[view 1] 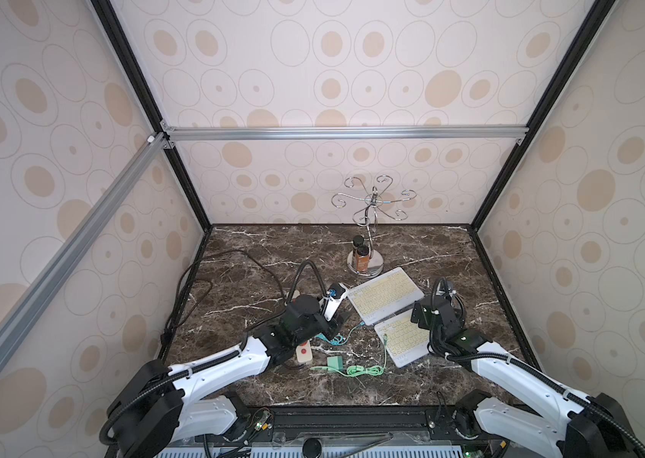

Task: Unplug the wireless keyboard
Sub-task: Pick up the power cord at the center of the board.

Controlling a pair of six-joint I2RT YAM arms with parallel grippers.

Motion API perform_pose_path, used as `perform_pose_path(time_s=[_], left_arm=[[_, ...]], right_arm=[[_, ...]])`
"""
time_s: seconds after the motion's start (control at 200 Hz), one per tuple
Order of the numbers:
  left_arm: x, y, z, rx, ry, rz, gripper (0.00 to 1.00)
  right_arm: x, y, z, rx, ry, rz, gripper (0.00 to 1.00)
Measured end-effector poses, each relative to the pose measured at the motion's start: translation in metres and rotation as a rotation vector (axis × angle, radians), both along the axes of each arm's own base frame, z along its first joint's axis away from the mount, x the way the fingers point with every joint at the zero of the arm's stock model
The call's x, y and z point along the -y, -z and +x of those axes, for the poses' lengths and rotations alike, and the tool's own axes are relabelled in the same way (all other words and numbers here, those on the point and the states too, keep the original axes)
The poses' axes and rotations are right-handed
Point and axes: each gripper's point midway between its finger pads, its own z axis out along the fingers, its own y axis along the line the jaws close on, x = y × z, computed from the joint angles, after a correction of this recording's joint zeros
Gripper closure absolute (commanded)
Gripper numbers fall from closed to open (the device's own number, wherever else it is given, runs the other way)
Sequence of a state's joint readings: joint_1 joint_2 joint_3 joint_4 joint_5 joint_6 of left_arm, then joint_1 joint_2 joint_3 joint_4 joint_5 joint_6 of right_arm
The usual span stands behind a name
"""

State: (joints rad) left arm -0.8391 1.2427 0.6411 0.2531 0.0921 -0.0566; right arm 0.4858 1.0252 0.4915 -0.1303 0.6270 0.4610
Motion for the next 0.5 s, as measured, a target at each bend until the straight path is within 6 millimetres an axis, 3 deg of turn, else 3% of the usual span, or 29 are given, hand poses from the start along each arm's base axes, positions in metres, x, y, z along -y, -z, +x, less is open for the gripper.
perform_pose_path(time_s=[0.205, 0.5], left_arm=[[0.013, 0.045, -0.004, -0.085, 0.100, 0.154, 0.37], [0.032, 0.093, -0.002, -0.164, 0.217, 0.311, 0.38]], right_arm=[[-0.004, 0.015, 0.005, -0.047, -0.007, -0.021, 0.01], [-0.010, 0.018, 0.010, -0.069, -0.020, -0.017, 0.01]])
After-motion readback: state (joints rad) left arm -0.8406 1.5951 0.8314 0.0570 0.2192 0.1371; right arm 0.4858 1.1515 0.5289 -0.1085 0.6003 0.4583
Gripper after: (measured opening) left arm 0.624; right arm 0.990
